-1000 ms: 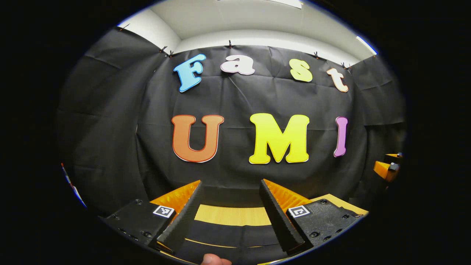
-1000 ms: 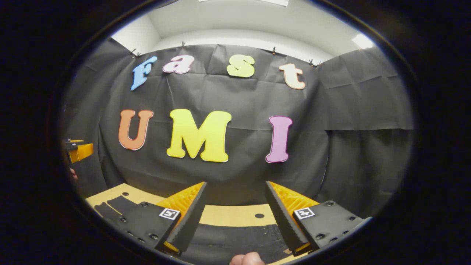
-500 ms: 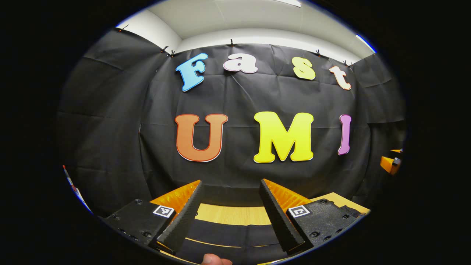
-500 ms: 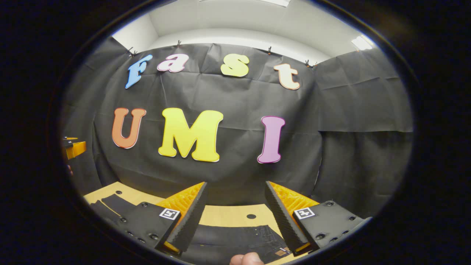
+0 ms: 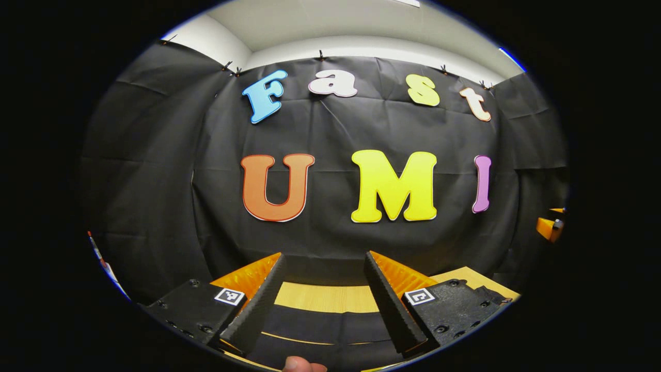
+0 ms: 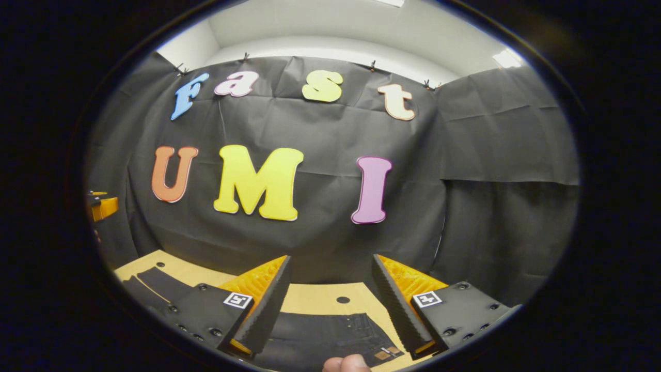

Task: Grasp the waist and the cuffs of the jeans and fold them to make the two legs overlap; first hold the waist and fold one-third of the jeans toward the cuffs, then hold the cuffs and fold the remaining one-third in the same direction to finish folding.

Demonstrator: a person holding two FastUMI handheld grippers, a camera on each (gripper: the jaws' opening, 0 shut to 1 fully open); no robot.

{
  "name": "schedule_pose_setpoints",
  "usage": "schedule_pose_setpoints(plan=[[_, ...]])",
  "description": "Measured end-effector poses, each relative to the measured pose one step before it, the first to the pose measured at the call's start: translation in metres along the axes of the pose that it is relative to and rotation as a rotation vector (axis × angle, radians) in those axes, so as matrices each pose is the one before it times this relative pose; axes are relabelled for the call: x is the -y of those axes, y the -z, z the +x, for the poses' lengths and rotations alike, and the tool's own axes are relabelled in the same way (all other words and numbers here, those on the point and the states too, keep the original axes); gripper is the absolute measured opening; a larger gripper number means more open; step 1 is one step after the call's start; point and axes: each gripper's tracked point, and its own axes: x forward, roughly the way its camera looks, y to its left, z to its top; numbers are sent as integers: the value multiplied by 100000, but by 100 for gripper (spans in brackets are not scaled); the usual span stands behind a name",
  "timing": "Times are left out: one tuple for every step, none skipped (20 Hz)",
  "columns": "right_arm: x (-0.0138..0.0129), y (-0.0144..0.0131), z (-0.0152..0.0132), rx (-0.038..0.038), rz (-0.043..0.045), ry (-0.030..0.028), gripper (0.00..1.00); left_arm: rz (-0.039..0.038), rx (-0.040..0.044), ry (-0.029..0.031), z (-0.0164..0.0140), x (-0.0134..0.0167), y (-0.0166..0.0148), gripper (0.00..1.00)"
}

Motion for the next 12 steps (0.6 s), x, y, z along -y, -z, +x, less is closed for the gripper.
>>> schedule_pose_setpoints(plan=[[719, 380, 118, -819, -133, 118, 94, 650, -641, -363, -55, 15, 349, 97], [794, 558, 64, -1111, -161, 131, 99, 382, -1675, -471, -7, 89, 567, 97], [871, 592, 179, -1421, -98, 127, 94, 289, -2261, -1180, -97, -151, 738, 96], [877, 875, 204, -1721, -148, 78, 94, 190, -2450, -2120, -17, -432, 752, 97], [928, 904, 166, -2157, -171, -2, 94, -348, -2063, -1816, -160, -354, 721, 97], [1027, 1088, 138, -2536, -42, 11, 97, -845, -1712, -1865, -213, -332, 630, 97], [886, 1256, 142, -3288, 481, -773, 97, -718, -2605, -2097, -159, -473, 718, 97], [893, 1570, 160, -3847, 853, -714, 94, -284, -2816, -2399, -142, -602, 1107, 97], [901, 1518, 154, -4276, 913, -713, 94, -188, -3621, -3174, -161, -815, 1141, 97], [1068, 1667, 348, -4345, 955, -83, 94, -1429, -3930, -3253, -185, -1066, 1228, 97], [848, 1546, 332, -4331, 1129, -545, 96, -1816, -2391, -2282, -253, -903, 888, 97], [1048, 1602, 585, -4058, 1381, 302, 97, -1879, -2261, -2688, -314, -972, 788, 97]])
